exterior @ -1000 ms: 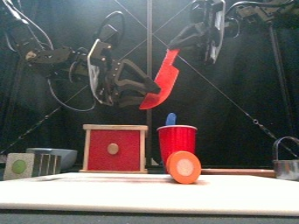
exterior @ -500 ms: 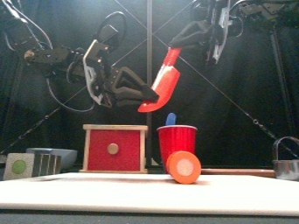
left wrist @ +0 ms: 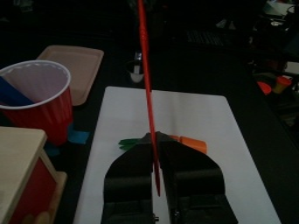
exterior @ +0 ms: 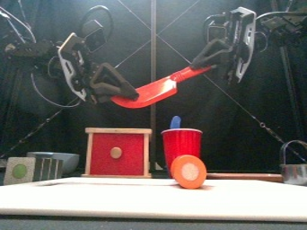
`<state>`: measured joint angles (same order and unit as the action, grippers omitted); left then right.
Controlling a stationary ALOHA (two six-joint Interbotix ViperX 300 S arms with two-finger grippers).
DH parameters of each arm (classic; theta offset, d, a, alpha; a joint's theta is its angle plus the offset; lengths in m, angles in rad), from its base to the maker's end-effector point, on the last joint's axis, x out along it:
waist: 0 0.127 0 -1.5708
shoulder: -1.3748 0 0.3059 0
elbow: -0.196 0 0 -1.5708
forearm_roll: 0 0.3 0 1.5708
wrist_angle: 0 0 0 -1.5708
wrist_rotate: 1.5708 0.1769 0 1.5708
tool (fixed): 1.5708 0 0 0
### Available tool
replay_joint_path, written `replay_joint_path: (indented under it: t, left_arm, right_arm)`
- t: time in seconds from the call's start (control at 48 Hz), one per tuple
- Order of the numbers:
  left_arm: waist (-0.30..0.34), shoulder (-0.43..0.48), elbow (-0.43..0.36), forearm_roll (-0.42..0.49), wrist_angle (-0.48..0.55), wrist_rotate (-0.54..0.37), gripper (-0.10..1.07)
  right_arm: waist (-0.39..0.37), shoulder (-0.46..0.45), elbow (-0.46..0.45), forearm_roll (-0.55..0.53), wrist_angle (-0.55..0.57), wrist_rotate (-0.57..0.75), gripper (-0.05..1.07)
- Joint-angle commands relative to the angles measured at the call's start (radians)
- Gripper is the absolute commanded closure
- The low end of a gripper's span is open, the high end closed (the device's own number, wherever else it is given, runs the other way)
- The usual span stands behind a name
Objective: Grab knife with other hand
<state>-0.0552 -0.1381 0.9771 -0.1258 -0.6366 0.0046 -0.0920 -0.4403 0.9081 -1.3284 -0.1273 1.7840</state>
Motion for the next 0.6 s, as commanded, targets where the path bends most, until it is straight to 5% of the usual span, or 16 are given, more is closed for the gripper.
replay_joint_path:
  t: [0.0, 0.583]
  left_arm:
    - [0.009, -0.037, -0.029, 0.009, -0.012, 0.006, 0.61]
    - [0.018, -0.035, -0.025, 0.112, -0.021, 0.009, 0.61]
  right_arm:
    - [0.006, 0.026, 0.002, 0.011, -0.003, 0.002, 0.58]
    - [0.015, 0.107, 0.002, 0.005, -0.012, 0.000, 0.67]
